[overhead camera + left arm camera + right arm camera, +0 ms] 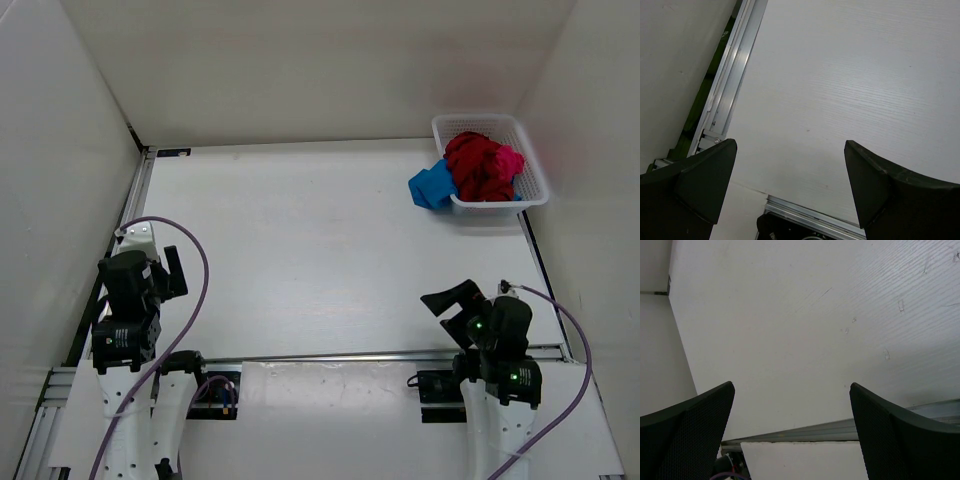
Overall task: Fold and stack the t-shirts
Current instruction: Grab crumpled tshirt from bin with the right arm
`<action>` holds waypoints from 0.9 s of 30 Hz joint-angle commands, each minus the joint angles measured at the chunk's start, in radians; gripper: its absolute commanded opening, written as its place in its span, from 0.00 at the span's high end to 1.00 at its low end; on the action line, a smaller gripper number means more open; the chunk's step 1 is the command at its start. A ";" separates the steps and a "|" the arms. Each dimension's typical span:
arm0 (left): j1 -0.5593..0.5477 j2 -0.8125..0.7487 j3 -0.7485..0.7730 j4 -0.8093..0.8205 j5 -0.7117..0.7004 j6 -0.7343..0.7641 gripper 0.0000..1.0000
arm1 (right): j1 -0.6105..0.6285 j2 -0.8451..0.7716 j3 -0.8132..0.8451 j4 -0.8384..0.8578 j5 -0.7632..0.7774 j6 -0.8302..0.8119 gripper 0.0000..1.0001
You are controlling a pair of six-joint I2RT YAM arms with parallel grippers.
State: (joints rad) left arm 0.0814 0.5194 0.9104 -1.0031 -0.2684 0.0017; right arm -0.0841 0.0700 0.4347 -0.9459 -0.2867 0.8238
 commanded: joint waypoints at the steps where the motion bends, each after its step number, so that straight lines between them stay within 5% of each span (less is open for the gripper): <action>1: 0.006 0.005 0.027 -0.006 0.008 -0.002 0.00 | 0.000 0.022 0.022 -0.091 -0.008 0.015 0.00; 8: 0.006 0.005 0.126 -0.022 0.081 -0.002 0.00 | 0.000 0.149 0.203 0.057 0.069 -0.155 0.00; 19: 0.006 0.255 0.415 0.049 0.093 -0.002 0.00 | 0.066 1.107 1.016 0.188 0.443 -0.432 0.00; 27: 0.006 0.347 0.390 0.093 0.288 -0.002 0.00 | 0.000 1.848 1.622 0.136 0.505 -0.405 0.00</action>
State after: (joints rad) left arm 0.0822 0.8661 1.3094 -0.9314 -0.0715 0.0010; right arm -0.0452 1.7477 1.9205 -0.7498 0.1497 0.4248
